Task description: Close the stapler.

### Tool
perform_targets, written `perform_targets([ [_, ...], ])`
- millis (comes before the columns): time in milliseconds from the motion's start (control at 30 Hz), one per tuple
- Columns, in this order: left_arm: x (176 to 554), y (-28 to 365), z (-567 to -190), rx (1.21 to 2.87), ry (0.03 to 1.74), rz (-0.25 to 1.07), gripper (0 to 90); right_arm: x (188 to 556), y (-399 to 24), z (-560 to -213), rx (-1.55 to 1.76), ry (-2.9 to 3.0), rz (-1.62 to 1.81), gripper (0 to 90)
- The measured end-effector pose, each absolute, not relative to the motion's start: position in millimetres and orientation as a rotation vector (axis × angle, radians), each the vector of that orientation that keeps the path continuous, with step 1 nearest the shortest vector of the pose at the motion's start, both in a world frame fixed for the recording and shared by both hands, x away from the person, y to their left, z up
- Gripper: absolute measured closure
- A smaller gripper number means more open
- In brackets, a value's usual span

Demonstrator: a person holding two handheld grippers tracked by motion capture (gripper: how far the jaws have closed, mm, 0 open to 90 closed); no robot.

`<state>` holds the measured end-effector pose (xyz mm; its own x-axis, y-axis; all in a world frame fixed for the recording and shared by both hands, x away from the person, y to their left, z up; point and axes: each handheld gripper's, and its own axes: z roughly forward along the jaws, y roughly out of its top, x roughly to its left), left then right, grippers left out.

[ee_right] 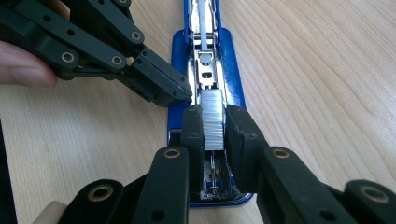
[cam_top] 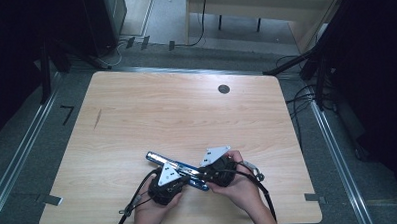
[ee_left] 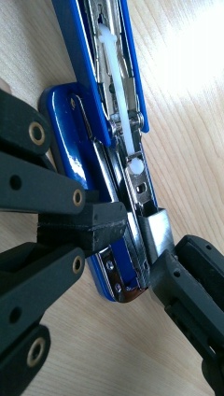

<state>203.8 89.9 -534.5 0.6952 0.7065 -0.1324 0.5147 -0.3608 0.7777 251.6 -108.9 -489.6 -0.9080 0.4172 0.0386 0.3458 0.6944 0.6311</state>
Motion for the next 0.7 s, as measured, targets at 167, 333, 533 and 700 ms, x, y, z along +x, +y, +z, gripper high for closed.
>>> perform_targets([
  [167, 203.8, 89.8, -534.5, 2.044, 0.935, 0.282, 90.0, 252.1, -110.3, -488.5, 0.629, 2.784, 1.021, 79.0],
  [333, 203.8, 89.8, -534.5, 2.044, 0.935, 0.282, 90.0, 252.2, -111.0, -488.3, 0.635, 2.781, 1.030, 80.4],
  [533, 203.8, 89.8, -534.5, 2.044, 0.935, 0.282, 90.0, 252.5, -110.8, -488.9, 0.630, 2.777, 1.027, 79.3],
  [700, 203.8, 89.7, -534.6, 2.042, 0.936, 0.282, 90.0, 252.9, -114.7, -485.8, 0.662, 2.737, 1.054, 83.8],
])
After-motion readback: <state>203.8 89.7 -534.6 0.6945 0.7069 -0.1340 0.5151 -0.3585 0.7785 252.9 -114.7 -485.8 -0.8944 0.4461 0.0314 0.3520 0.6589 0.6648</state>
